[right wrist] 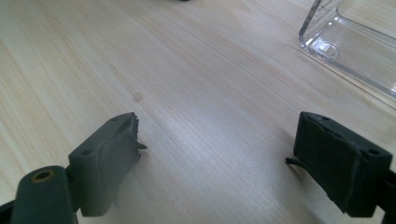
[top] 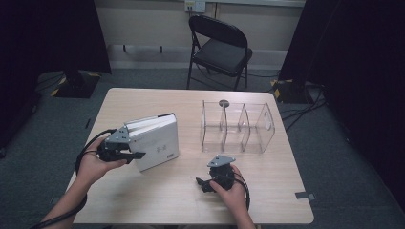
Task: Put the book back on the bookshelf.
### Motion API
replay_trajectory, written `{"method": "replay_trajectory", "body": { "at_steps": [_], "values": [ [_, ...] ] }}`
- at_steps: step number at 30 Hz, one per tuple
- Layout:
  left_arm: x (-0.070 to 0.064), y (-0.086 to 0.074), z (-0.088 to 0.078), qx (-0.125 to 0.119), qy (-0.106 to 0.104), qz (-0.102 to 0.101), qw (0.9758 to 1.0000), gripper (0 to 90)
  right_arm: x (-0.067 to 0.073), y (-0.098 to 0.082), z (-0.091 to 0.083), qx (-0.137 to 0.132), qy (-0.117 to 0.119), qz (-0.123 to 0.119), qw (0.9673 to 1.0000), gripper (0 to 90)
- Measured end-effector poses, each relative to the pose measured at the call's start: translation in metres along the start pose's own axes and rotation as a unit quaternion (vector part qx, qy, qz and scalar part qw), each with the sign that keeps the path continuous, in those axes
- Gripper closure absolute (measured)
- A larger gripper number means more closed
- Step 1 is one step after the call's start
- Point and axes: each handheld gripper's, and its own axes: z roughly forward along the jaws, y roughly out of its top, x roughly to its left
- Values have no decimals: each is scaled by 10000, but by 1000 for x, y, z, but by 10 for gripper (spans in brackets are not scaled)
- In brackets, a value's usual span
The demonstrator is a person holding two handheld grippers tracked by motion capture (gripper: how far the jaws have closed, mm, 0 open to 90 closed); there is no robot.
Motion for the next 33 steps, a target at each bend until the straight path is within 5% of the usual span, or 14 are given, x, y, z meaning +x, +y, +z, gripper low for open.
{"method": "replay_trajectory", "body": {
  "at_steps": [14, 18, 30, 33],
  "values": [
    [-10, -6, -8, 25, -328, 242, 9992, 724, 0, 0, 0, -3, 18, -5, 10000, 119],
    [-10, -6, -8, 54, -278, 333, 9990, 720, 0, 0, 1, 17, 42, -24, 10000, 110],
    [-4, -11, -16, -110, -263, 61, 9996, 605, -2, 6, 0, 264, 209, -151, 9993, 123],
    [-3, -16, -17, -131, -206, 11, 9997, 586, -1, 11, 1, 334, 264, -378, 9984, 129]
  ]
}}
